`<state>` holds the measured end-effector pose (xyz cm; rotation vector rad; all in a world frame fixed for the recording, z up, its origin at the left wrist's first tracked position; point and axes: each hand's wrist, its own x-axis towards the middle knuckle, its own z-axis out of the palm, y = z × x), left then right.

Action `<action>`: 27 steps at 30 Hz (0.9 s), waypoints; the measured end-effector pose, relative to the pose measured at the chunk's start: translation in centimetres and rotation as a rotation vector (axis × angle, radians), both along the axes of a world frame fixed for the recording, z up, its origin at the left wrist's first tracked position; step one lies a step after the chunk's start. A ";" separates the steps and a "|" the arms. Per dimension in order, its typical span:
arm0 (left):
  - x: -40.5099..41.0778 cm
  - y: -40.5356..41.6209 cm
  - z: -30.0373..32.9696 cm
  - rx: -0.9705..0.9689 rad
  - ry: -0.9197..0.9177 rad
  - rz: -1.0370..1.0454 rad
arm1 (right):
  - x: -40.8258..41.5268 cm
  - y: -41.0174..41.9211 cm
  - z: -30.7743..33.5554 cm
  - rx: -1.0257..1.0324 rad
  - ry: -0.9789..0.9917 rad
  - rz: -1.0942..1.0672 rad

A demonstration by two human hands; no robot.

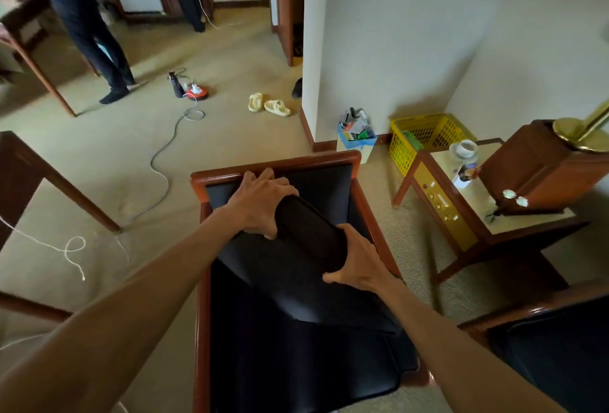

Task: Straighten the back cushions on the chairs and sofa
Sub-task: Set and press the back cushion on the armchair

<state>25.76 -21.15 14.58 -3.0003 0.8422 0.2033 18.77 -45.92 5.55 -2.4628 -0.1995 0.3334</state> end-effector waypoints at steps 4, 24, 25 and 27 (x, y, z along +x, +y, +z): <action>-2.3 -4.0 -3.6 -0.287 0.025 -0.094 | -1.9 -2.6 -1.3 -0.112 -0.022 0.004; -2.3 -4.2 -16.1 -0.153 0.386 0.230 | 2.6 2.5 4.1 -0.809 0.155 0.147; -2.2 -4.3 -16.5 -0.142 0.389 0.239 | 2.5 3.2 3.4 -0.838 0.145 0.137; -1.9 -4.6 -17.0 -0.154 0.407 0.245 | 2.3 4.0 2.7 -0.854 0.128 0.135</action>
